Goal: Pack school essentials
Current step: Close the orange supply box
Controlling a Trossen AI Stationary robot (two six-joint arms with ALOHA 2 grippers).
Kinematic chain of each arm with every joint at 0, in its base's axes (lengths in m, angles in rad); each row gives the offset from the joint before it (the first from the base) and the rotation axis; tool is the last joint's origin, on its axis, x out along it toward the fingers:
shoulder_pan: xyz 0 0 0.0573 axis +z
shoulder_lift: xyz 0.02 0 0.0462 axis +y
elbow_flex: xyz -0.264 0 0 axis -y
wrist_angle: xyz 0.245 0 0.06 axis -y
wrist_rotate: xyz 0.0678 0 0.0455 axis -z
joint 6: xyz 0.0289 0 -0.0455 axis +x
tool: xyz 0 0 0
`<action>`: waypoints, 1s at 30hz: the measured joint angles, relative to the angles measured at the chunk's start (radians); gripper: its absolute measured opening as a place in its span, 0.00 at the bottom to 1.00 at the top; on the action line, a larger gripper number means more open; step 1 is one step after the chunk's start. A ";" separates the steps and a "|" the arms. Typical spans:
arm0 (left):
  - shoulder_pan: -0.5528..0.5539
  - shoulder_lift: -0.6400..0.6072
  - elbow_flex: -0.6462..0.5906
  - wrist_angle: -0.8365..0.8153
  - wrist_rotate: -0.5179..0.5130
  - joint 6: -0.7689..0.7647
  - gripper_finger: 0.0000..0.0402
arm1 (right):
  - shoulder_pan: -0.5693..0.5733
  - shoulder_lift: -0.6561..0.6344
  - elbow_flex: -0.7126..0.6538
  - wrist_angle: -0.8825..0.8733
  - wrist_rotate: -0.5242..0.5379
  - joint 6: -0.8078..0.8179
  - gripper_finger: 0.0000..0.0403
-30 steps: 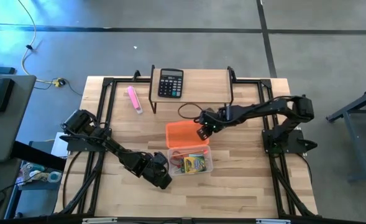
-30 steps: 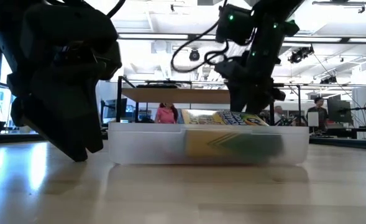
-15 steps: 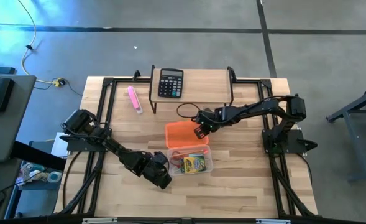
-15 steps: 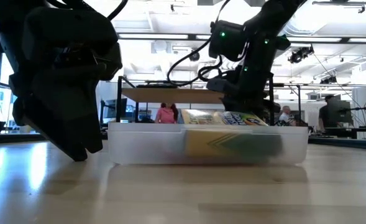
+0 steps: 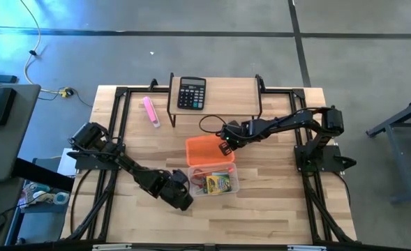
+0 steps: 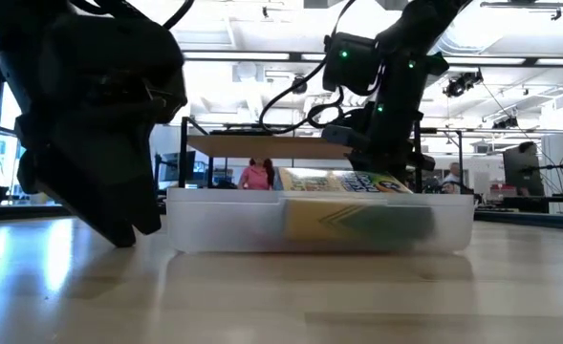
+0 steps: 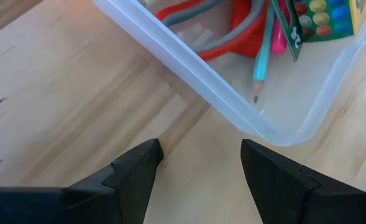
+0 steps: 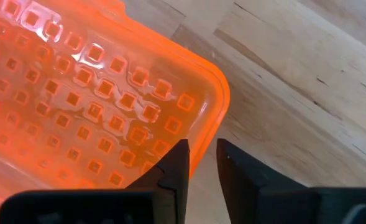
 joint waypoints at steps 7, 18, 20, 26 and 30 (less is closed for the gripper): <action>0.025 0.000 0.000 0.001 0.007 -0.010 0.56 | 0.001 0.000 0.000 -0.002 0.002 0.005 0.18; -0.025 -0.007 -0.004 0.105 0.142 -0.018 0.56 | 0.001 0.000 0.000 -0.008 0.024 0.001 0.09; -0.042 -0.002 0.005 0.126 0.182 -0.033 0.56 | 0.001 0.000 0.000 -0.007 0.024 0.002 0.07; -0.060 -0.004 0.011 0.126 0.183 -0.066 0.56 | 0.001 -0.001 0.000 0.000 0.027 0.025 0.03; -0.033 -0.004 0.011 0.211 0.112 -0.087 0.56 | 0.001 -0.001 0.000 0.000 0.028 0.036 0.03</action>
